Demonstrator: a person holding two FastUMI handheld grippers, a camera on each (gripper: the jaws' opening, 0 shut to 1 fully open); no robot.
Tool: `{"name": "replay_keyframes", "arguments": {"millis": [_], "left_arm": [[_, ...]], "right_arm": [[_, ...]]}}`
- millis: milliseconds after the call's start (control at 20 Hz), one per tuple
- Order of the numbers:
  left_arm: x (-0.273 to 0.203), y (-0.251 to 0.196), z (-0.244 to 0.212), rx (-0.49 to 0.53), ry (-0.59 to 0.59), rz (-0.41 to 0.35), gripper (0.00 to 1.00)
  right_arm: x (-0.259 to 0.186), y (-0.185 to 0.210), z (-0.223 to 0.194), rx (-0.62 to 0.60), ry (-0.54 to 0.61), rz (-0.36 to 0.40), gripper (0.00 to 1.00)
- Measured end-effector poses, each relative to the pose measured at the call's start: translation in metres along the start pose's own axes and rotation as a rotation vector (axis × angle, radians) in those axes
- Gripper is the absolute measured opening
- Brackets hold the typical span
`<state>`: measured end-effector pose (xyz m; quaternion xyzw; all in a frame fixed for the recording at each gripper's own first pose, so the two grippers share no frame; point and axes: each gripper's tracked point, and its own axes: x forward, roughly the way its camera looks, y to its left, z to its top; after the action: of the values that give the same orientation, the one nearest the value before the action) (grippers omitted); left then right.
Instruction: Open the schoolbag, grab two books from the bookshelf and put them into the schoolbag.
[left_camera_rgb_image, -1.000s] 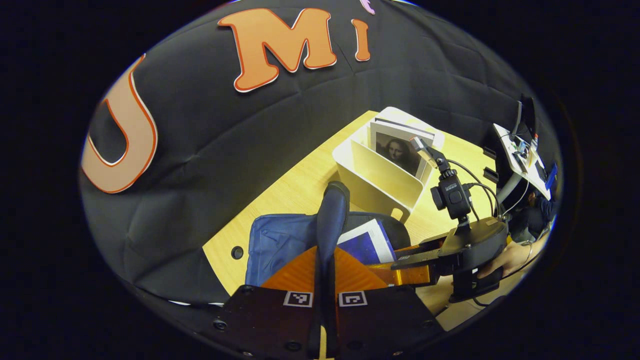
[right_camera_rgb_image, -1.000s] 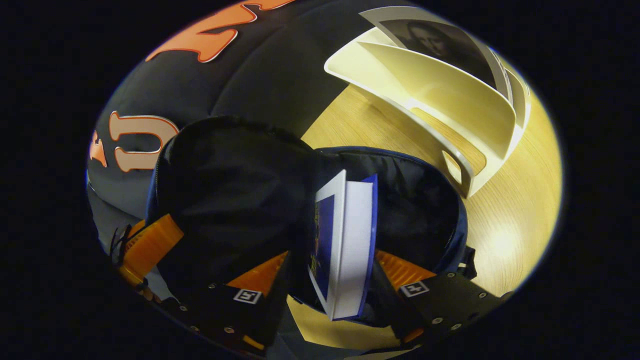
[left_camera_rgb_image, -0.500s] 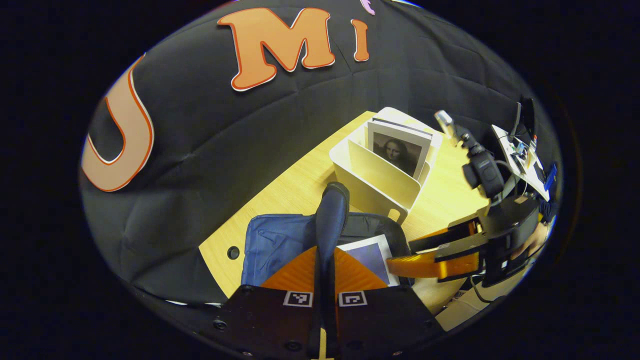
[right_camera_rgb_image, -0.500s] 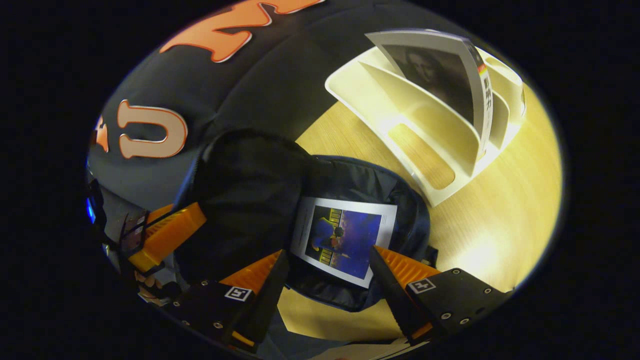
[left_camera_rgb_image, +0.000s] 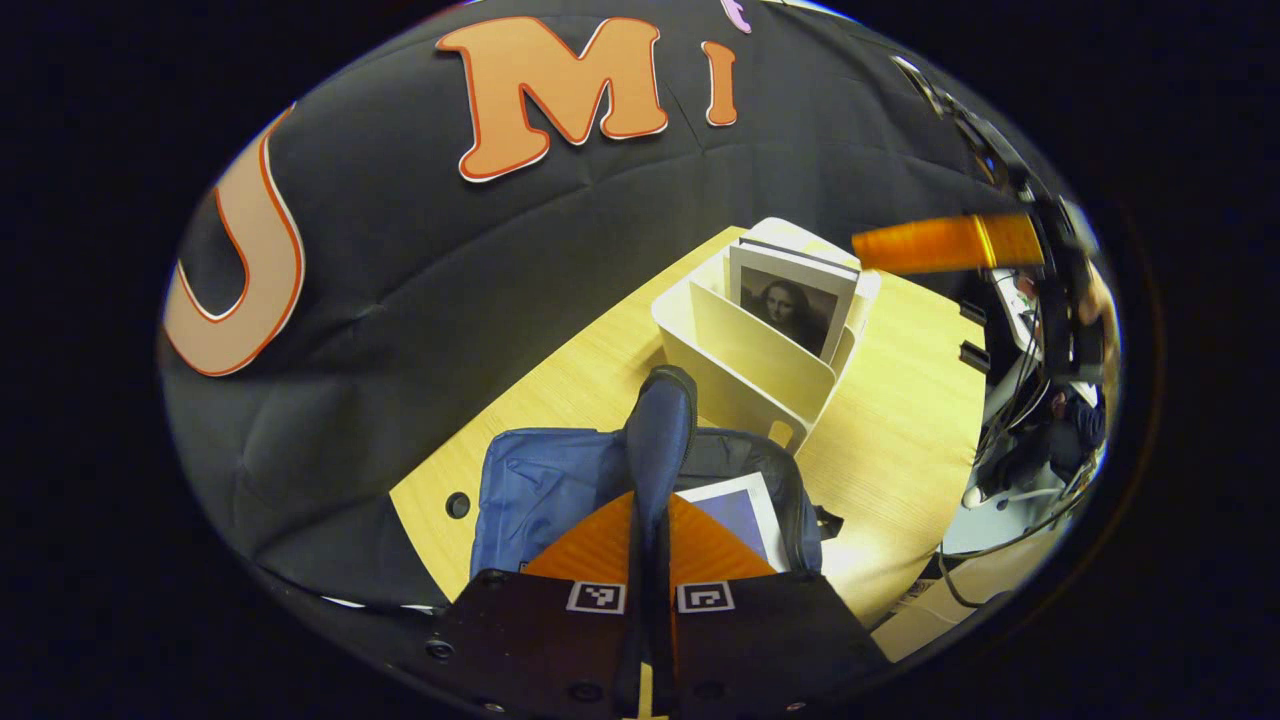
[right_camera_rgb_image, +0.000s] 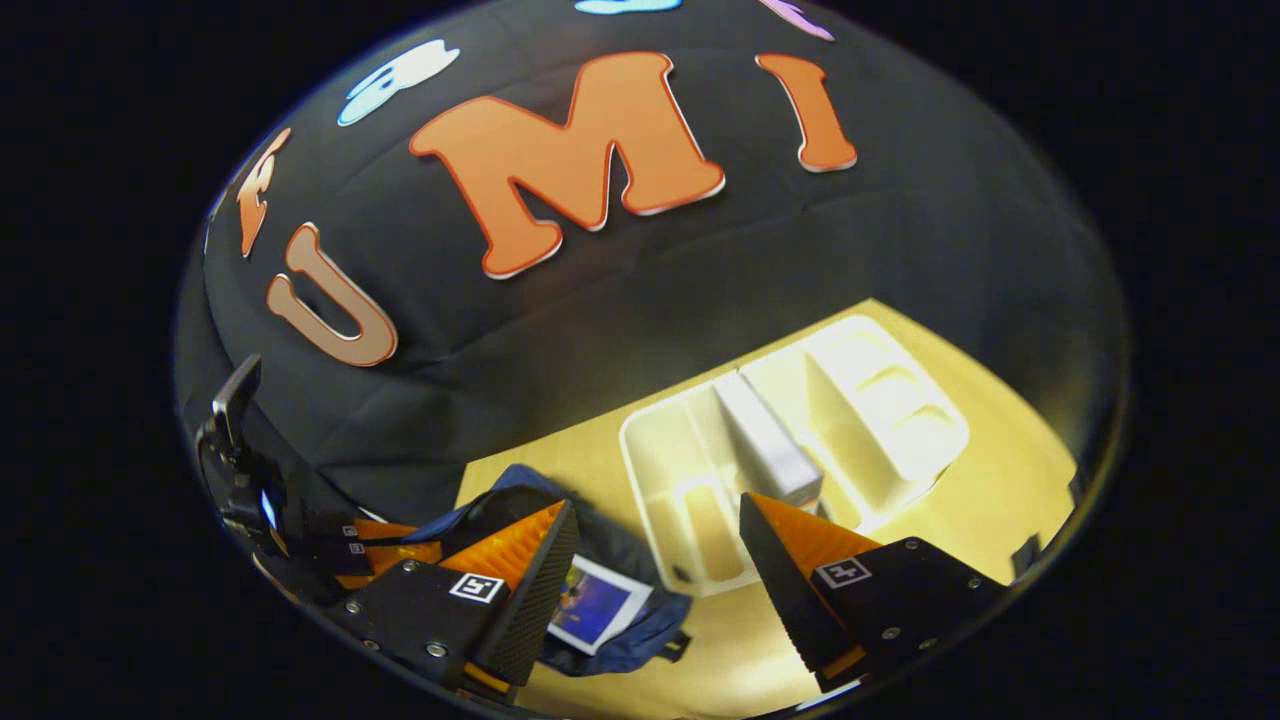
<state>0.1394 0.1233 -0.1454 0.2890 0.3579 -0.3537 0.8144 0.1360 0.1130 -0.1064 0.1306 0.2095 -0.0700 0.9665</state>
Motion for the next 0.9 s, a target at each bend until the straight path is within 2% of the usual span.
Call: {"name": "replay_keyframes", "arguments": {"millis": [200, 350, 600, 900], "left_arm": [[0.002, -0.002, 0.002, -0.013, -0.002, -0.010, 0.05], [0.002, -0.003, 0.000, -0.030, 0.000, -0.020, 0.05], [0.002, 0.000, -0.003, -0.041, 0.005, -0.023, 0.05], [0.004, -0.002, -0.008, -0.047, 0.015, -0.039, 0.05]], "right_arm": [[-0.011, -0.038, 0.059, -0.225, 0.005, -0.118, 0.97], [0.013, -0.033, 0.073, -0.273, 0.073, -0.101, 0.97], [0.064, -0.036, 0.048, -0.287, 0.275, -0.062, 0.97], [0.120, -0.047, -0.004, -0.330, 0.476, -0.078, 0.97]]}}
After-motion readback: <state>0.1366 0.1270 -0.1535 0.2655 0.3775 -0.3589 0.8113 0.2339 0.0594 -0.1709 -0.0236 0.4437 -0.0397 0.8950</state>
